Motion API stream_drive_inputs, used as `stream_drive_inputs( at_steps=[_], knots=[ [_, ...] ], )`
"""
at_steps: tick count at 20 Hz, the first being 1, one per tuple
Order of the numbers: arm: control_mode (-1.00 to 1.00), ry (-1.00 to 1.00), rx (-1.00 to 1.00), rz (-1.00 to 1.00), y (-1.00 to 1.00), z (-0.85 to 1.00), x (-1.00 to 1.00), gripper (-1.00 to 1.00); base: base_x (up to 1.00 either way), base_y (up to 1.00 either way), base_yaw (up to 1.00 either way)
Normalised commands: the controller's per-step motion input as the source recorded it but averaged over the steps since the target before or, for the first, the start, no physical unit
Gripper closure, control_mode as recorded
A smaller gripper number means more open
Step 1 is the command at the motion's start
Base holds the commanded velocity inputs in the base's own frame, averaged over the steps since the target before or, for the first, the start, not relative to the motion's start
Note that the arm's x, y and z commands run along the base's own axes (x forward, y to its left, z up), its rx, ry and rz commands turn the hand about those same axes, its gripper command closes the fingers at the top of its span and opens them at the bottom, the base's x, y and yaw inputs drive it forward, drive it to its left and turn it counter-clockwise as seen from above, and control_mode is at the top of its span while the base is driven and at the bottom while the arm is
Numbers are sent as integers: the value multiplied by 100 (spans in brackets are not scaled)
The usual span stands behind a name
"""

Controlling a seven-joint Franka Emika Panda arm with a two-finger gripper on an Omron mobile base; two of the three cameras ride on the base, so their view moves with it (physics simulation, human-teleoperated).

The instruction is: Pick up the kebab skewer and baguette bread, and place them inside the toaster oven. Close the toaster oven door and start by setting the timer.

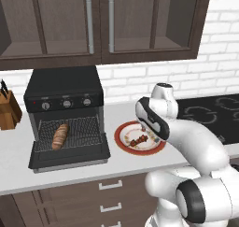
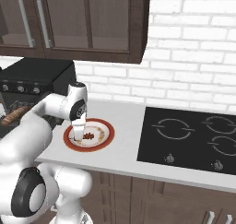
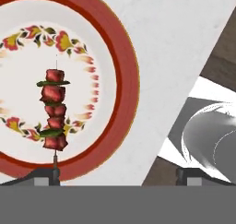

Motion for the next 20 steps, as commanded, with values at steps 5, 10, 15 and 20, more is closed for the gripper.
stream_drive_inputs(
  at_steps=[5, 10, 15, 20],
  knots=[
    [-100, 0, 0, 8, 13, -30, 66, -100, 0, 0, 0],
    [-100, 0, 0, 9, 6, -27, 37, -100, 0, 0, 0],
    [-100, 0, 0, 2, 0, -15, 5, -100, 0, 0, 0],
    [-100, 0, 0, 0, 1, -11, -11, -100, 0, 0, 0]
  ],
)
